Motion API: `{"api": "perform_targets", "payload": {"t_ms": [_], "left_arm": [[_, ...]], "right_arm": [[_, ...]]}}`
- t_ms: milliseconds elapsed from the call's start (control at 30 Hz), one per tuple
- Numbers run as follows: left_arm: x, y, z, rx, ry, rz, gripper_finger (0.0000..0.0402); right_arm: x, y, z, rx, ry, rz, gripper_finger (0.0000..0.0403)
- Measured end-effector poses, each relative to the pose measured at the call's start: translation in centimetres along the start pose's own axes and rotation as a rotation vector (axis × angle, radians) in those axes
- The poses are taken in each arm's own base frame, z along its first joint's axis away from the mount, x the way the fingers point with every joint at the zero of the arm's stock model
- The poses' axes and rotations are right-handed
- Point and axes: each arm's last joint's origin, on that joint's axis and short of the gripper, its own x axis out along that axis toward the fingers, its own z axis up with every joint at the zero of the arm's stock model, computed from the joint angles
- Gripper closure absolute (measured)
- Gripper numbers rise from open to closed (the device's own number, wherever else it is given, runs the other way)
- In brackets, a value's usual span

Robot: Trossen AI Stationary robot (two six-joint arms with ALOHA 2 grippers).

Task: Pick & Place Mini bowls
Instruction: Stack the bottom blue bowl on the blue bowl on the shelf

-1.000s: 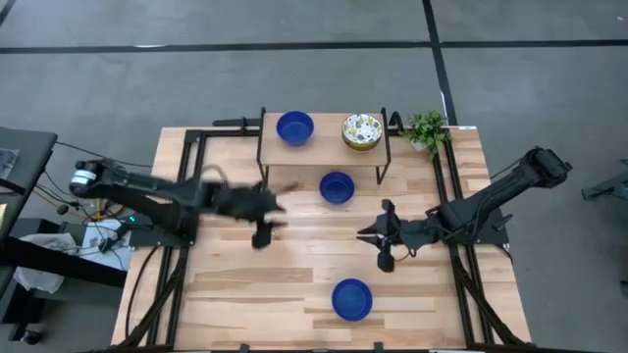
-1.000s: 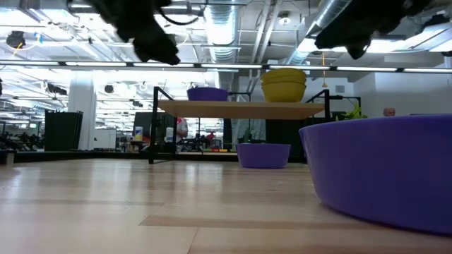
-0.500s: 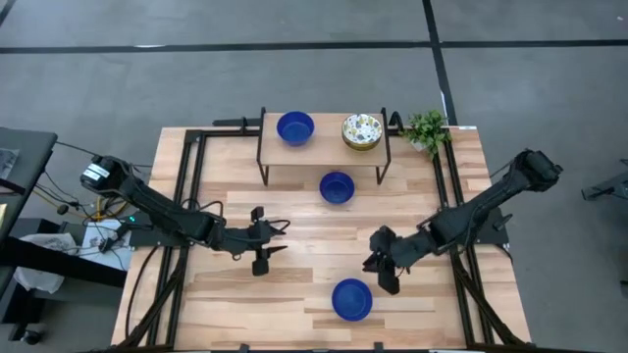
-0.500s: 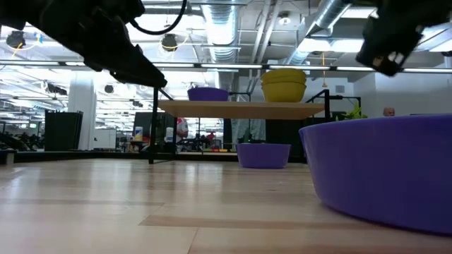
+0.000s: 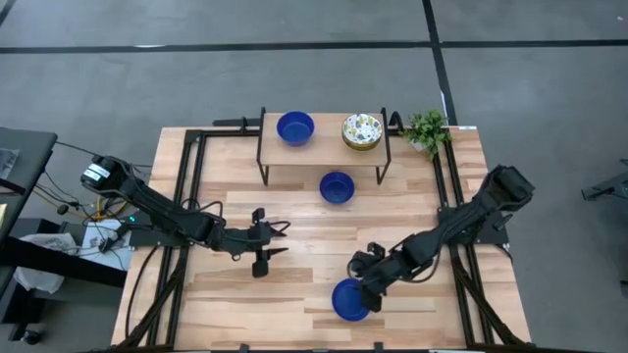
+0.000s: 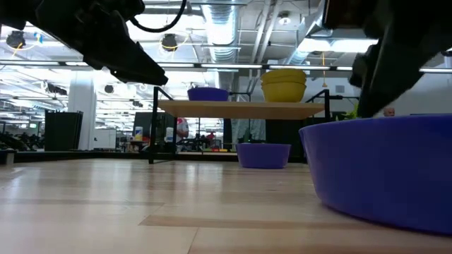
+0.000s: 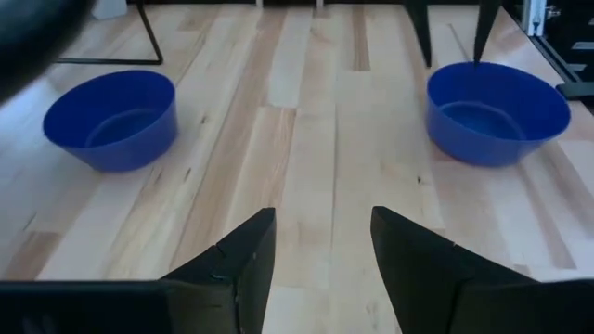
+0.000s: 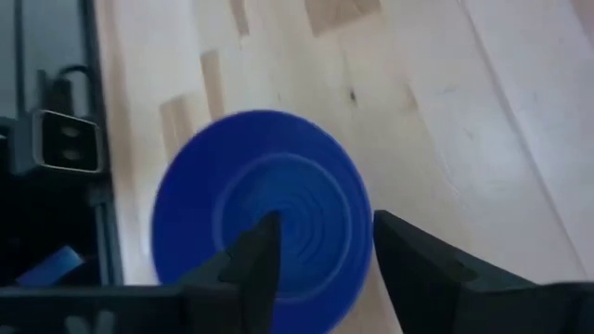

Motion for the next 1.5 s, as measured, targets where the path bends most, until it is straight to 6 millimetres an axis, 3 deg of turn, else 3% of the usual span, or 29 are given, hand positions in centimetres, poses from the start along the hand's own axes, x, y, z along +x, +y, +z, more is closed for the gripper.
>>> {"api": "perform_targets", "payload": {"t_ms": [300,600,1100,1367,1500], "left_arm": [[0.0,-0.1,0.1,-0.005,-0.004,-0.031,0.0224],[0.0,-0.1,0.2,-0.011,-0.012,-0.035,0.0224],[0.0,-0.1,0.2,-0.011,-0.014,-0.035,0.0224],[0.0,-0.1,0.2,-0.007,-0.014,-0.035,0.0224],[0.0,-0.1,0.2,-0.006,-0.012,-0.035,0.0224]], "right_arm": [[1.4,0.7,-0.1,-0.012,0.065,0.002,0.0217],[2.1,-0.6,-0.5,0.013,0.135,-0.094,0.0243],[2.0,-0.4,-0.4,-0.033,0.159,-0.06,0.0286],[0.3,2.5,1.2,-0.176,0.186,0.092,0.0282],[-0.5,3.8,0.7,-0.356,0.204,0.119,0.0284]]}}
